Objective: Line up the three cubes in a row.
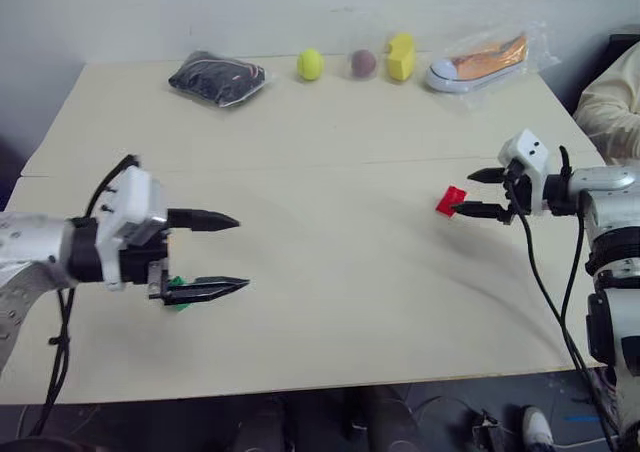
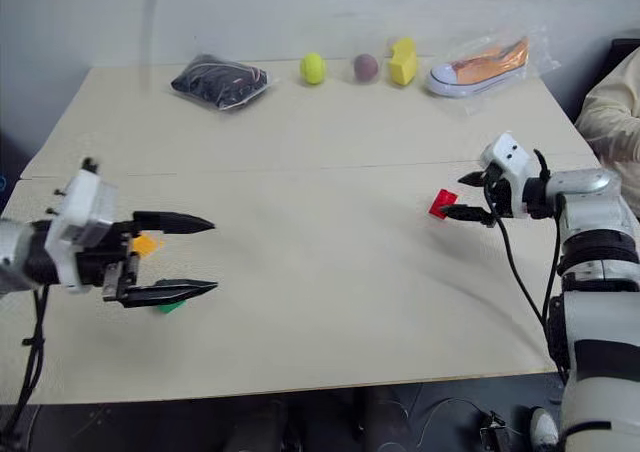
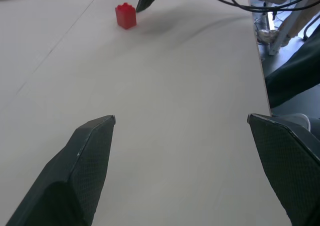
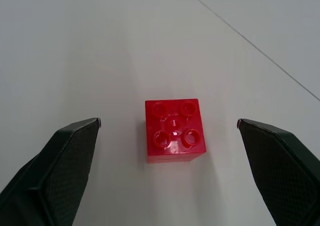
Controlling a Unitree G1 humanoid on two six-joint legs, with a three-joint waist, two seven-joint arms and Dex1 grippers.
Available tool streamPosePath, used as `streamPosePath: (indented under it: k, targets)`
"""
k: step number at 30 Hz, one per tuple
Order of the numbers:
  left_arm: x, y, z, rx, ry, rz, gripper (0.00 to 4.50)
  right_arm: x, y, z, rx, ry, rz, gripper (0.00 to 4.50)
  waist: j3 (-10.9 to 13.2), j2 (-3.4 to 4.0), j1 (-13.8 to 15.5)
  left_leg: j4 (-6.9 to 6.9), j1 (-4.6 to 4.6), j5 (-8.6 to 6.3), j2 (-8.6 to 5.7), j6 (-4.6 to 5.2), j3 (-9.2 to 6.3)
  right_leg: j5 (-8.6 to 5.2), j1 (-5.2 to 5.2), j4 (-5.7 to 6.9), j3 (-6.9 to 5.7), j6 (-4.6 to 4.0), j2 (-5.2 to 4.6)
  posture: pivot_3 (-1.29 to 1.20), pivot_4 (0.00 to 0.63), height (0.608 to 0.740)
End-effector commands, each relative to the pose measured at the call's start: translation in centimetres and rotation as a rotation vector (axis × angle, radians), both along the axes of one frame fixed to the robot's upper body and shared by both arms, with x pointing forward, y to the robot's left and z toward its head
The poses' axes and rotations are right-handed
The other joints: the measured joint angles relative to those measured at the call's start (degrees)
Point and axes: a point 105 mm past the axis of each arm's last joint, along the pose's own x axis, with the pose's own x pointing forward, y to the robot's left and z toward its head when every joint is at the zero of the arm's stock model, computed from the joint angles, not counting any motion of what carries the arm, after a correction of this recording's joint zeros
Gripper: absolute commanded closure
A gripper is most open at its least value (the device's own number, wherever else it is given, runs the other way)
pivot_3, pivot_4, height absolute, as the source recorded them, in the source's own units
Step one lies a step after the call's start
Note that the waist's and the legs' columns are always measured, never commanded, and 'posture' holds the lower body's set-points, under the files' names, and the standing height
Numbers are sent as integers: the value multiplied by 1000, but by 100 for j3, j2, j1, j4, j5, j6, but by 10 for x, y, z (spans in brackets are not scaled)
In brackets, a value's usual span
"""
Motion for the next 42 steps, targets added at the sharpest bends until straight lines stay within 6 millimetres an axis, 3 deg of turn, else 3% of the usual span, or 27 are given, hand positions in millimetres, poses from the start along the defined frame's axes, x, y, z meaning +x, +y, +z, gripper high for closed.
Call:
streamPosePath:
  k: [1, 4, 6, 14, 17, 23, 24, 27, 32, 42]
  targets:
    - [-4, -10, 11, -20, -16, -57, 31, 7, -1, 11, -14, -46, -30, 0, 0, 0, -8, 5, 0, 0, 0, 0, 0, 0, 0, 7, 3, 0, -1, 0, 150, 740]
    - [-4, -16, 17, -26, -36, -82, 31, 8, 4, 1, -22, -23, -25, 0, 0, 1, 1, 14, 1, 0, 2, 0, -2, 0, 0, 16, 3, 0, 0, 0, 150, 740]
    - [-4, -17, 18, -19, -45, -86, 0, 8, 5, -6, -31, -12, -30, 386, 0, 1, 0, 17, 1, 0, 2, 0, -2, 0, 1, 16, 4, 0, 0, 0, 150, 740]
    - [-3, -16, 19, -8, -53, -89, 0, 7, 6, -9, -2, -10, -22, 2985, 2, 4, 10, 19, 1, 1, 2, -2, -3, 0, 2, 19, 5, 0, 0, 0, 150, 740]
    - [-4, -17, 18, -8, -52, -97, 0, 1, 8, -10, -12, -3, 40, 3019, 2, 4, 19, 19, 1, 1, 2, -2, -3, 0, 2, 19, 4, 0, 0, 0, 150, 740]
    - [-9, -18, 4, 34, -4, -140, 0, -35, 36, 1, 7, 53, 428, 3019, 2, 4, 30, 21, 2, 1, 2, -1, -4, 0, 4, 21, 4, 1, 3, 0, 150, 740]
    - [-11, -19, 0, 47, 4, -155, 0, -46, 43, 2, -8, 51, 491, 3019, 2, 4, 33, 21, 2, 1, 2, -1, -5, 0, 4, 22, 4, 1, 3, 0, 150, 740]
    - [-17, -23, -21, 109, 20, -211, 0, -103, 82, -11, -24, 94, 694, 3019, 2, 4, 111, 22, -3, -2, 4, -7, -27, -2, 6, 21, -6, 3, 2, 0, 150, 740]
    - [-19, -27, -30, 134, 16, -257, 0, -140, 101, -35, -81, 96, 719, 3019, 3, 3, 149, 37, 4, -2, -3, -7, -14, -2, 11, 11, 3, 4, 3, 0, 150, 740]
    - [-16, -26, -36, 130, 0, -269, 0, -129, 103, -51, -138, 36, 621, 3019, 3, 3, 192, 31, 13, 2, -8, -3, -11, -2, 13, 12, 4, 3, 1, 0, 150, 740]
